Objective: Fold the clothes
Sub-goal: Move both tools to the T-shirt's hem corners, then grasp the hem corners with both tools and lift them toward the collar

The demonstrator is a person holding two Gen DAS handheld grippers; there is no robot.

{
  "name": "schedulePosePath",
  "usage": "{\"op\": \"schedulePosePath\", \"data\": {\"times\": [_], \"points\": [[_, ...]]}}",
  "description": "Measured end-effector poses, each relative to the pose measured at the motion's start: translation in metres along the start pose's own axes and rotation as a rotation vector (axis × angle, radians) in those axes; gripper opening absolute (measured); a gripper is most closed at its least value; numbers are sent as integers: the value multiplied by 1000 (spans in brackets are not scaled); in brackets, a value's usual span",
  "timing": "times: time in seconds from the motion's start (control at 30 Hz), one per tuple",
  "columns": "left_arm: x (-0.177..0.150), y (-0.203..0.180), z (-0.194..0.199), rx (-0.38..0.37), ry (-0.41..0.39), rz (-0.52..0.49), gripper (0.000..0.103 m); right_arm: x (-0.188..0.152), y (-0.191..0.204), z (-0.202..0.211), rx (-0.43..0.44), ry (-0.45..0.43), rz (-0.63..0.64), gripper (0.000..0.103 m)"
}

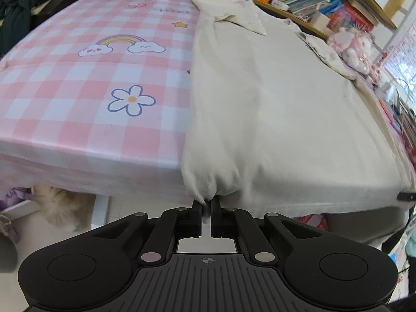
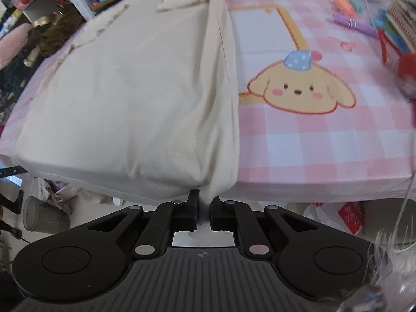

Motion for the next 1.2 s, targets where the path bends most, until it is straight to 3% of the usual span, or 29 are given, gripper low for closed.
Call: {"op": "schedulePosePath", "data": {"times": [0.23,0.4,0.57,0.9,1.03,1.2], "points": [[-13,-4,49,-45,-129,99,1,-3,-2,31,61,-33,37,7],[-21,-13,72,-68,-171,125,1,-1,-4,48,122,-65,20,7],[-50,-2,74,-27,-134,168,1,-21,-17,60,160,-31,5,7],[-132,19,72,43,49,249,1,-98,-32,62,186,125,-55,7],[-133,17,77,42,69,249,1,-112,-28,60,214,147,-75,7],[-102,9,99,-33,-31,258,1,-92,-29,75,296,45,-122,7]]}}
Point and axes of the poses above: each gripper's, at about its wrist camera, not at the fingertips, and z roughly against the way its jaws point, y to its left, x to its top, the point moved 2 cm from there along -z, roughly the way its jaws point, and after that the axes turned 14 degrees about z, right-handed, at the moved point
